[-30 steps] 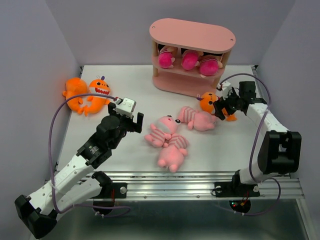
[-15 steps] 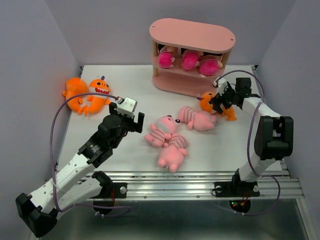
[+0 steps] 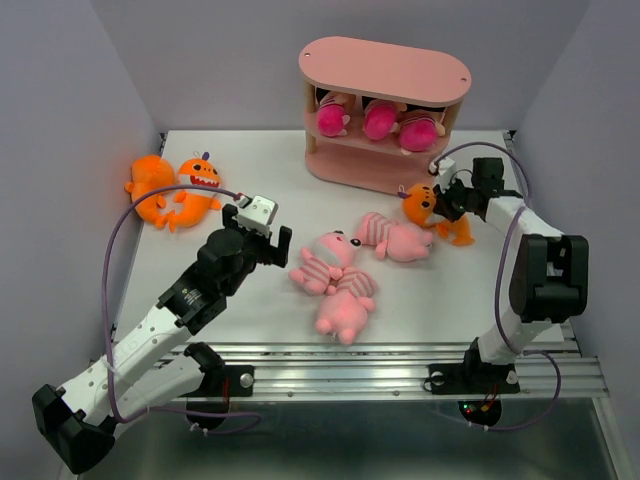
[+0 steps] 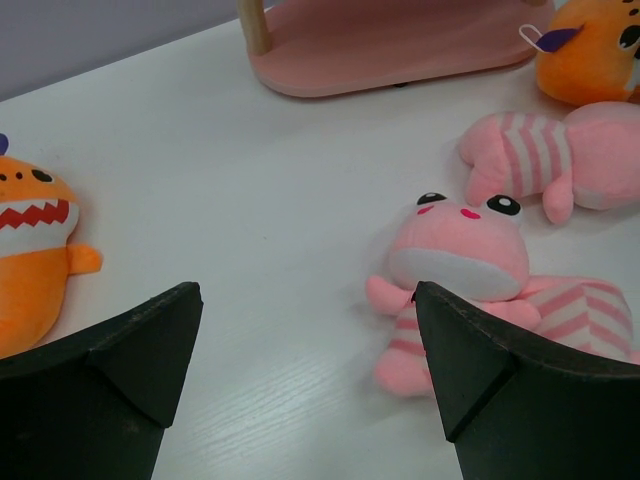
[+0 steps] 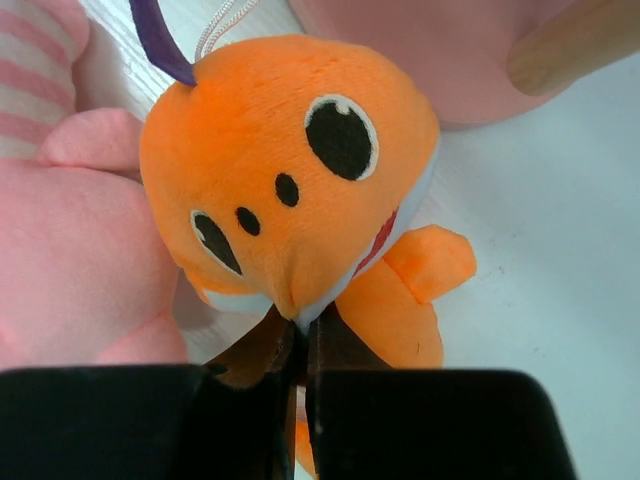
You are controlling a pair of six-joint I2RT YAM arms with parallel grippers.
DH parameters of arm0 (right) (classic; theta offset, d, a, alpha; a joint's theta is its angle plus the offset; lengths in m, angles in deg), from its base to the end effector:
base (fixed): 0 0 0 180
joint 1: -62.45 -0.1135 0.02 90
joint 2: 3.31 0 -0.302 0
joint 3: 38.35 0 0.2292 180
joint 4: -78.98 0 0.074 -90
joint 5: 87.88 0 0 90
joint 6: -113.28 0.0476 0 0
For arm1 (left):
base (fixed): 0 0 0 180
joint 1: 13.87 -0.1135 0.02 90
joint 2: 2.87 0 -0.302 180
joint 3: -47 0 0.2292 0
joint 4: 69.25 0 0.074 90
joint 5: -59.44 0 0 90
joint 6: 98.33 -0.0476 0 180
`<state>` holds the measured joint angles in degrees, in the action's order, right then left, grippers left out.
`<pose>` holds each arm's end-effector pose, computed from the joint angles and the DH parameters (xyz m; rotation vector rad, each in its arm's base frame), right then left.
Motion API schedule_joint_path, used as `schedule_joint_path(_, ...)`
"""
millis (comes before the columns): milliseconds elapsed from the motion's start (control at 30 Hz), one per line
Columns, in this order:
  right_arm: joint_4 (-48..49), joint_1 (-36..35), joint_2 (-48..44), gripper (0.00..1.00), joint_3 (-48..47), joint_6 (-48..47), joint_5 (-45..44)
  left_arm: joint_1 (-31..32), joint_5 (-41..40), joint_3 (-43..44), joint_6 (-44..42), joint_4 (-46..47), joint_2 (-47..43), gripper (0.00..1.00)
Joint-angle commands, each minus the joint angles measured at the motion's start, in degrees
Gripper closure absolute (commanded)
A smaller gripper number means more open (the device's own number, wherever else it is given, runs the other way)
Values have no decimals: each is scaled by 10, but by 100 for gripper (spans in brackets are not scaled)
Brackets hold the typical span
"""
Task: Place and organize the stuffed toys onto the shelf
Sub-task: Grab a stuffed toy with the right arm, then pass the stuffed toy from the right arm to the left
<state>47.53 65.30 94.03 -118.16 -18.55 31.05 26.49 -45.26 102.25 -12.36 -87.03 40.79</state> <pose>0.3538 0.0054 0.2567 -0.9730 2.0863 0.2209 0.1186 -0.0849 0.3551 0.4521 1.6201 -0.2627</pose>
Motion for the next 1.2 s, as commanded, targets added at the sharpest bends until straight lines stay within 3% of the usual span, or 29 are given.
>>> schedule_joint_path(0,-11,12,-87,99,-6,65,13,-5,40,-6,-1,43,-11,1)
schedule_joint_path(200,-82,12,-220,99,-11,163,23,-5,99,-19,11,63,-23,1)
schedule_joint_path(400,-182,12,-283,99,-24,284,181,-6,205,-16,37,99,-16,1)
schedule_joint_path(500,-189,12,-303,99,-41,346,245,-5,291,-13,134,180,11,1)
schedule_joint_path(600,-152,12,-309,99,-54,470,335,25,321,-7,239,250,64,1)
schedule_joint_path(700,-43,12,-308,99,-44,653,378,112,254,0,282,310,110,1)
schedule_joint_path(767,28,12,-315,99,-33,764,360,145,222,5,293,336,132,1)
schedule_joint_path(933,136,12,-356,99,27,932,307,193,159,17,348,423,208,3)
schedule_joint_path(1033,303,12,-401,99,112,1088,280,212,152,29,374,465,243,3)
schedule_joint_path(1167,407,12,-442,99,192,1181,262,218,154,44,408,512,270,3)
